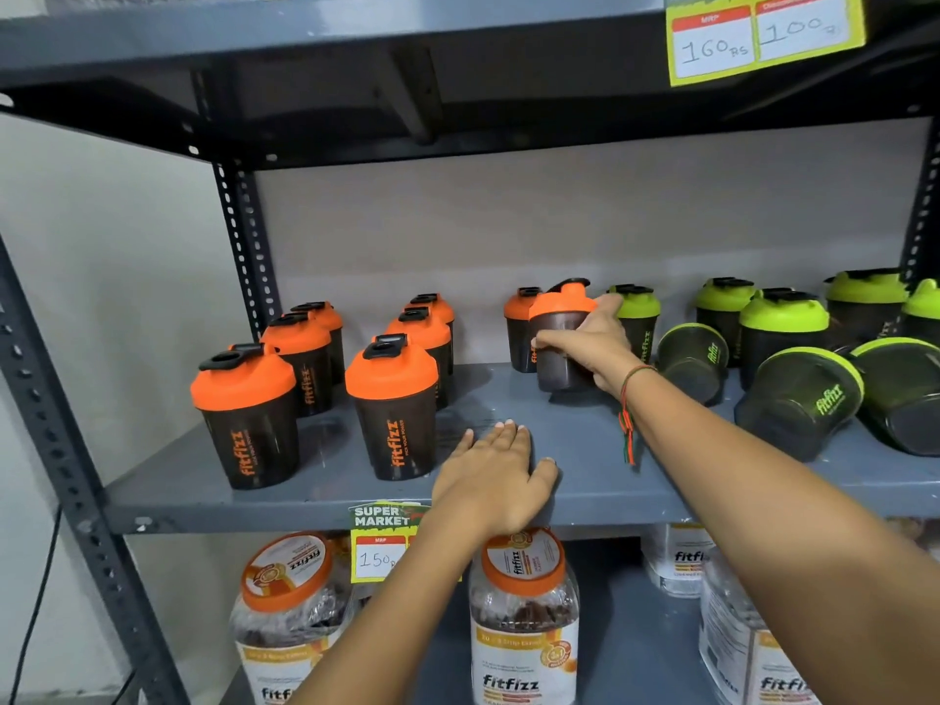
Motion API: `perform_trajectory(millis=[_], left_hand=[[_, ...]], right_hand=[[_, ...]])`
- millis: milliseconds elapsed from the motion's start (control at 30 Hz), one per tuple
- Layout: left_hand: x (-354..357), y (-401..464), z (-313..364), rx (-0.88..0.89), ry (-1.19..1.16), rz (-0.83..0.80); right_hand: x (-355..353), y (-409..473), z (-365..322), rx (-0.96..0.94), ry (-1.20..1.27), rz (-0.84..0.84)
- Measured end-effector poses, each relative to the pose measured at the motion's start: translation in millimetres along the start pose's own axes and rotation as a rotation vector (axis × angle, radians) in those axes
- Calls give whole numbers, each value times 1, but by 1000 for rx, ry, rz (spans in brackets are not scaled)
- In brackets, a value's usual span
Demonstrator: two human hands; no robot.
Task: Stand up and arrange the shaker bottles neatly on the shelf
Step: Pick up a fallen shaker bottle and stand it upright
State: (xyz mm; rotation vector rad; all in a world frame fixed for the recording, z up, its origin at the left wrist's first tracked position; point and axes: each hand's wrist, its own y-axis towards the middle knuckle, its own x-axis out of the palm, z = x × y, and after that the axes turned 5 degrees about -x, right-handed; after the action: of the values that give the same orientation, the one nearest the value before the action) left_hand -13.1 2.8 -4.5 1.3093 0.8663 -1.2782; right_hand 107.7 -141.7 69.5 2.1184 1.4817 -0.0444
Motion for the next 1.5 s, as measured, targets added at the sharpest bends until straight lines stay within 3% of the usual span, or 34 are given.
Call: perform_trajectory(millis=[333,767,933,1067,1133,1333,1500], left_hand=[[2,5,-1,-8,-7,-9],[1,3,1,-12,1,-14],[0,5,-1,-15,-6,-33],[1,4,0,-8,3,-24],[1,3,0,-9,10,-21],[0,1,2,-10,21,-16],[0,2,1,-5,29,-3]], right_hand=[[31,-15,15,-185,-189,55],[35,-32,15,-231,-291,134],[14,-39,13,-268,-251,97],[-26,-31,3,-342,-136,247],[-52,-13,2,-317,-203,276],[-111,41,28,24,-752,-6],[-106,53,40,121,-917,-162]])
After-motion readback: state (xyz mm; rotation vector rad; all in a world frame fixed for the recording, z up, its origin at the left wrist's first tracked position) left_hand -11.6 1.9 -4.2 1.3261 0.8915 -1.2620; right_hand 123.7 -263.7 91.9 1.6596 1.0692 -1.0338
